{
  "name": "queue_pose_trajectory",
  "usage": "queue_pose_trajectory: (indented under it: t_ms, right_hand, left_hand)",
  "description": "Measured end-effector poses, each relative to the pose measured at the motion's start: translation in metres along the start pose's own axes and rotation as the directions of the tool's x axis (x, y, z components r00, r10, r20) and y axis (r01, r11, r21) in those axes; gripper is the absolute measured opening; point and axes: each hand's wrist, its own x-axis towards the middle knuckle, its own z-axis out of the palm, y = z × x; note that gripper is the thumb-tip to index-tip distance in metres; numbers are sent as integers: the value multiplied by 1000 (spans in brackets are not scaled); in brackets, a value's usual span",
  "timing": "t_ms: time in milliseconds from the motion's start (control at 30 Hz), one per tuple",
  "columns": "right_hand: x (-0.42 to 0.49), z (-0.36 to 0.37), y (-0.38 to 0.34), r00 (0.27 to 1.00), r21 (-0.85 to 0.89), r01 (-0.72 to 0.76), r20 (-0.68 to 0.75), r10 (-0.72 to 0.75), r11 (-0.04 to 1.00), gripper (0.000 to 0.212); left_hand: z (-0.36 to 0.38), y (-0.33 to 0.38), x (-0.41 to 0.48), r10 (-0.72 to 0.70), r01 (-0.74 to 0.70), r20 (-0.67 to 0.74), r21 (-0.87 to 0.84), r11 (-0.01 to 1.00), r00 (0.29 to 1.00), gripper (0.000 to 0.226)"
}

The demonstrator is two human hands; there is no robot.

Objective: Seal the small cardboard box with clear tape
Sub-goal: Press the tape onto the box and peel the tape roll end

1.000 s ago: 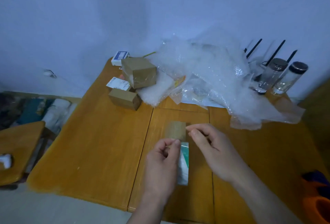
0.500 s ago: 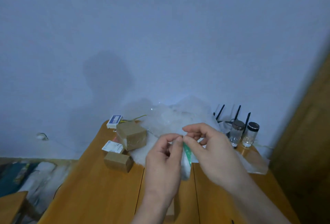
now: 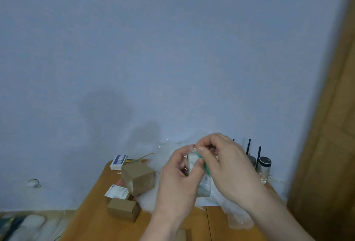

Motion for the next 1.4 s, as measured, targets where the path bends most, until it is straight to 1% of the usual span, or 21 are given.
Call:
queue_pose_trajectory:
  t_ms: [133, 433, 733, 800, 867, 933, 1033, 1100, 1200, 1267, 1400]
  right_hand:
    - [-2, 4, 1, 996, -67, 78, -45, -81, 995, 12]
    - [-7, 14, 7, 989, -73, 111, -94, -118, 991, 11]
    - [-11, 15, 15, 979, -139, 153, -114, -169, 978, 10]
    - [-13, 14, 13, 975, -139, 172, -118, -189, 975, 8]
    - [-14, 11, 7, 969, -129, 204, -117, -219, 970, 12]
    - [-14, 7, 3, 968, -113, 211, -113, -224, 971, 13]
    - [-12, -4, -6, 988, -55, 142, -61, -145, 988, 11]
    - [-9, -12, -12, 999, 58, 47, 5, -47, 997, 10]
    - [-2, -21, -14, 991, 228, -93, 111, 69, 969, 7]
    - [2, -24, -15, 981, 282, -147, 160, 105, 948, 4]
    - [7, -26, -17, 980, 313, -161, 164, 114, 936, 6]
  left_hand:
    - [-3, -3, 6, -44, 46, 26, -58, 997, 999, 27]
    - [-10, -7, 10, -38, 43, 91, -54, 998, 995, 22]
    - [-8, -9, 13, -60, 69, 149, -57, 996, 987, 18]
    - [-7, -11, 12, -72, 82, 141, -62, 995, 987, 16]
    - [-9, -12, 10, -80, 91, 116, -85, 992, 990, 14]
    - [-11, -14, 8, -75, 88, 130, -97, 991, 989, 15]
    - [-15, -12, 6, -68, 88, 157, -122, 989, 985, 15]
    - [-16, -10, 6, -77, 106, 174, -160, 981, 982, 13]
    - [-16, -7, 4, -92, 127, 173, -203, 971, 981, 11]
    - [-16, -5, 3, -85, 113, 152, -189, 975, 985, 11]
    - [-14, 0, 1, -26, 38, 108, -109, 993, 994, 15]
